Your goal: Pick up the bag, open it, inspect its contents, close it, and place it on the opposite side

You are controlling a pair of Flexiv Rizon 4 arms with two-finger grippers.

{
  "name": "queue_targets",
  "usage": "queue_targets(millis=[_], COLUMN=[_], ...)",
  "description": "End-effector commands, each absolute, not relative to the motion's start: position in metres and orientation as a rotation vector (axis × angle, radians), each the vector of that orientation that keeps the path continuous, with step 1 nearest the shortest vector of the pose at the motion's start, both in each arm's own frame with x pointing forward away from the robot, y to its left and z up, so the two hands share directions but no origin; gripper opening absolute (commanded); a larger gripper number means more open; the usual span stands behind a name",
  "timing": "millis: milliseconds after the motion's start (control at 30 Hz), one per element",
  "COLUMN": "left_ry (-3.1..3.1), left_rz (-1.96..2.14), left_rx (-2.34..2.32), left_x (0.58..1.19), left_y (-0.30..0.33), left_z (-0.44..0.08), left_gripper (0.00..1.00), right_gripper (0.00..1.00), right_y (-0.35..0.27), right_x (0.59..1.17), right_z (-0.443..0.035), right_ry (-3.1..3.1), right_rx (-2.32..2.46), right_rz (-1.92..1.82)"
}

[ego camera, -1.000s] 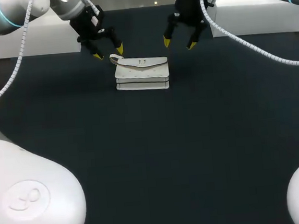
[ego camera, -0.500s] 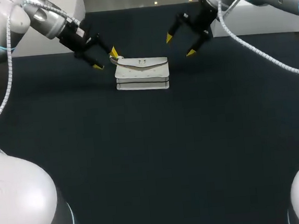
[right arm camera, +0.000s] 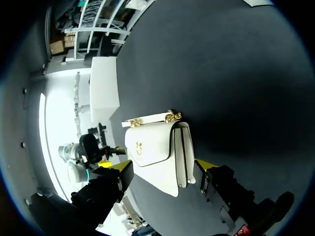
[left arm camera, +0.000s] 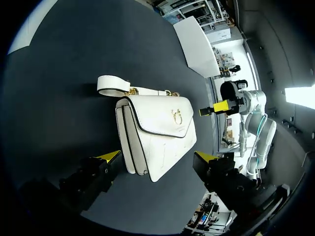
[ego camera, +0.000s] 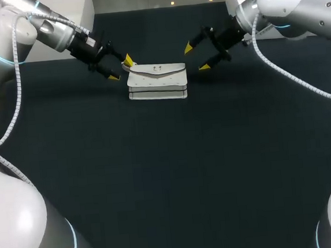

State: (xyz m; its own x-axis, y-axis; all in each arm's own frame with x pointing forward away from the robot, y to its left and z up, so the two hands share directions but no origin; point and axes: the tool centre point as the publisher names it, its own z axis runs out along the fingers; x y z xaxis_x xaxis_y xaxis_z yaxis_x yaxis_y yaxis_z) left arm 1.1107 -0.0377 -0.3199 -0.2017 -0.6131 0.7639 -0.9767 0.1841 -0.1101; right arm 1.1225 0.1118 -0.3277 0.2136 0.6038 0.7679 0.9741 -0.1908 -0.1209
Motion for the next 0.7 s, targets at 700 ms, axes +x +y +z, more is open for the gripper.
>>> queue_targets(millis=[700], left_ry=[-1.493], left_rz=[0.945], left_rx=[1.440], left_x=[1.132], left_y=[-0.057], left_z=[-0.339], left_gripper=[0.76], right_gripper=[0.79], right_y=[0.129], right_x=[1.130], right_z=[-0.344], right_ry=[-1.486], right_rx=[-1.797], right_rz=[-0.783])
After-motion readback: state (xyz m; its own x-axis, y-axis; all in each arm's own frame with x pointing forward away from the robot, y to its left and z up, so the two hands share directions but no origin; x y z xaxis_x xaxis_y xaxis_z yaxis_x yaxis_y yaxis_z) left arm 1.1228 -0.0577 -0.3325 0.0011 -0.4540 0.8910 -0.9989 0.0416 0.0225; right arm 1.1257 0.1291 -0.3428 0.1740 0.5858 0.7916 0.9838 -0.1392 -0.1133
